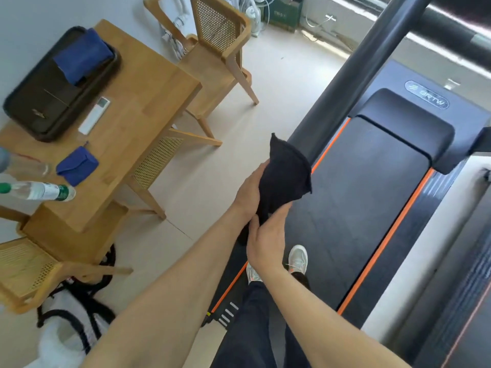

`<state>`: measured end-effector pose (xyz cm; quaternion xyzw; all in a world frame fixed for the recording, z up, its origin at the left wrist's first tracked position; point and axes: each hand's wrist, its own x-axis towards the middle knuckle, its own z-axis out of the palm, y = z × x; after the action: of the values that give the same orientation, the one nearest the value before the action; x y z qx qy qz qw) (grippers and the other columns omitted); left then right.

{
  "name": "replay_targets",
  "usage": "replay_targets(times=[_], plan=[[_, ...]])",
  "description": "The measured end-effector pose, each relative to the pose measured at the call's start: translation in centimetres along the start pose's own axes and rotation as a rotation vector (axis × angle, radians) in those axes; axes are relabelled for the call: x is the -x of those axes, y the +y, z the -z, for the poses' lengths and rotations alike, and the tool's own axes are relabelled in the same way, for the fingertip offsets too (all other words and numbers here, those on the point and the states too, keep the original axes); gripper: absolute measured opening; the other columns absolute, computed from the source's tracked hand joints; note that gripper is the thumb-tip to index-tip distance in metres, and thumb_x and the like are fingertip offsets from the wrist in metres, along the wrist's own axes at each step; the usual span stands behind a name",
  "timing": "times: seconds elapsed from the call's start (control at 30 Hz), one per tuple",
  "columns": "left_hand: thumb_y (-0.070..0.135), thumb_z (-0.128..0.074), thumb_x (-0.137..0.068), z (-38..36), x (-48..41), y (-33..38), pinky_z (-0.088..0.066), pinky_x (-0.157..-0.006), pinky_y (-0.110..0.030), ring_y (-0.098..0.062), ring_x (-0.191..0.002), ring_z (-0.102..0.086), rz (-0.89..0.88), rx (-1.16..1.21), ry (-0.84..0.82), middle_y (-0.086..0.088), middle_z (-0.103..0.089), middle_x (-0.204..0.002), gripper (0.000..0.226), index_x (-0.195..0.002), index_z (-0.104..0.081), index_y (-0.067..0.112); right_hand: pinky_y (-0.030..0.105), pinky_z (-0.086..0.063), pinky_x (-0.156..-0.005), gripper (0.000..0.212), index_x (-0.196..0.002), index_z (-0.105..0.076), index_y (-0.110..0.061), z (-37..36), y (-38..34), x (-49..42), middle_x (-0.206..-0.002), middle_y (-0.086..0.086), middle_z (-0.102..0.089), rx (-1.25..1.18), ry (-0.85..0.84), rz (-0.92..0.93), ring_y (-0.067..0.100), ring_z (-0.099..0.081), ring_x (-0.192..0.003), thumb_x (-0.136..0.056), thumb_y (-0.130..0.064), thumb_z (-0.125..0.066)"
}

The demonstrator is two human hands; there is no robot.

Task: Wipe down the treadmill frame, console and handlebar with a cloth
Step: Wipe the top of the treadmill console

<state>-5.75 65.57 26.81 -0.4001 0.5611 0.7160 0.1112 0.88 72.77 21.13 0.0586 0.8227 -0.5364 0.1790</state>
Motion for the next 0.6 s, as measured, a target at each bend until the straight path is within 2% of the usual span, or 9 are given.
replay_targets(times=[0.03,0.1,0.2,0.3,0.37,0.43,0.47,0.53,0.6], plan=[[0.027,-0.037,-0.107,-0.1,-0.5,0.7,-0.042,-0.108,-0.034,-0.018,-0.119,-0.056,0.011,-0.031,-0.010,-0.003,-0.064,-0.125,0.038,-0.130,-0.062,0.010,0.042,-0.029,-0.120,0.091,-0.156,0.015,-0.037,-0.5,0.0,0.2,-0.165,-0.008,-0.014,-0.017,0.010,-0.006,0.012,-0.025,-0.149,-0.088,-0.042,-0.045],[0.030,-0.045,-0.105,-0.2,-1.6,2.0,-0.040,-0.111,-0.037,-0.023,-0.122,-0.057,0.067,-0.041,-0.036,-0.008,-0.066,-0.127,0.037,-0.126,-0.066,0.009,0.038,-0.024,-0.122,0.093,-0.157,0.018,-0.024,-1.3,-0.4,0.4,-0.163,-0.016,-0.001,-0.033,0.047,-0.022,0.006,-0.015,-0.150,-0.088,-0.048,-0.040],[0.042,-0.056,-0.098,0.0,-2.6,2.9,-0.051,-0.094,-0.034,-0.022,-0.099,-0.069,0.162,-0.011,-0.094,-0.009,-0.077,-0.103,0.034,-0.098,-0.076,0.015,0.034,-0.019,-0.123,0.092,-0.157,0.017,-0.015,-1.8,-0.8,0.0,-0.163,-0.010,0.004,-0.066,0.095,-0.045,0.005,-0.006,-0.151,-0.089,-0.051,-0.034],[0.041,-0.058,-0.096,-0.3,-2.1,2.6,-0.055,-0.071,-0.027,-0.014,-0.074,-0.072,0.178,0.102,-0.131,-0.004,-0.077,-0.083,0.033,-0.089,-0.075,0.014,0.027,-0.030,-0.117,0.086,-0.158,0.005,-0.016,-1.4,-1.7,-1.1,-0.159,-0.007,-0.015,-0.171,0.166,-0.016,0.006,-0.024,-0.144,-0.088,-0.044,-0.036],[0.038,-0.054,-0.099,-0.2,-1.6,1.3,-0.055,-0.070,-0.023,-0.009,-0.074,-0.070,0.110,0.105,-0.067,0.000,-0.076,-0.080,0.032,-0.087,-0.074,0.015,0.039,-0.039,-0.112,0.073,-0.154,-0.012,-0.018,-0.6,-2.3,-2.1,-0.150,0.000,-0.033,-0.215,0.208,0.051,0.017,-0.041,-0.134,-0.090,-0.042,-0.038],[0.035,-0.041,-0.106,-0.2,-1.0,-0.4,-0.053,-0.066,-0.013,0.002,-0.073,-0.067,-0.003,0.071,0.035,0.011,-0.074,-0.079,0.036,-0.091,-0.071,0.021,0.048,-0.038,-0.111,0.057,-0.146,-0.021,-0.032,0.8,-2.7,-3.6,-0.145,0.000,-0.039,-0.231,0.225,0.161,0.021,-0.044,-0.133,-0.093,-0.040,-0.042],[0.037,-0.035,-0.108,-0.3,-0.5,-1.2,-0.052,-0.070,-0.010,0.006,-0.077,-0.066,-0.052,0.060,0.071,0.014,-0.073,-0.084,0.038,-0.097,-0.069,0.024,0.049,-0.035,-0.114,0.053,-0.143,-0.021,-0.041,1.6,-2.9,-4.6,-0.144,-0.003,-0.039,-0.231,0.232,0.209,0.021,-0.042,-0.135,-0.095,-0.039,-0.043],[0.049,-0.029,-0.105,-0.9,0.6,-2.6,-0.048,-0.096,-0.018,0.005,-0.102,-0.063,-0.128,0.067,0.107,0.011,-0.069,-0.110,0.040,-0.116,-0.062,0.031,0.050,-0.028,-0.118,0.052,-0.142,-0.020,-0.049,3.2,-3.1,-6.8,-0.146,-0.007,-0.037,-0.236,0.226,0.251,0.018,-0.038,-0.139,-0.097,-0.038,-0.043],[0.059,-0.027,-0.097,-1.4,1.3,-3.8,-0.039,-0.111,-0.030,-0.002,-0.123,-0.054,-0.200,0.021,0.109,0.010,-0.061,-0.131,0.039,-0.123,-0.053,0.046,0.049,-0.021,-0.122,0.066,-0.156,-0.011,-0.034,4.2,-3.3,-8.3,-0.159,-0.005,-0.026,-0.278,0.188,0.232,0.015,-0.028,-0.147,-0.099,-0.039,-0.043]])
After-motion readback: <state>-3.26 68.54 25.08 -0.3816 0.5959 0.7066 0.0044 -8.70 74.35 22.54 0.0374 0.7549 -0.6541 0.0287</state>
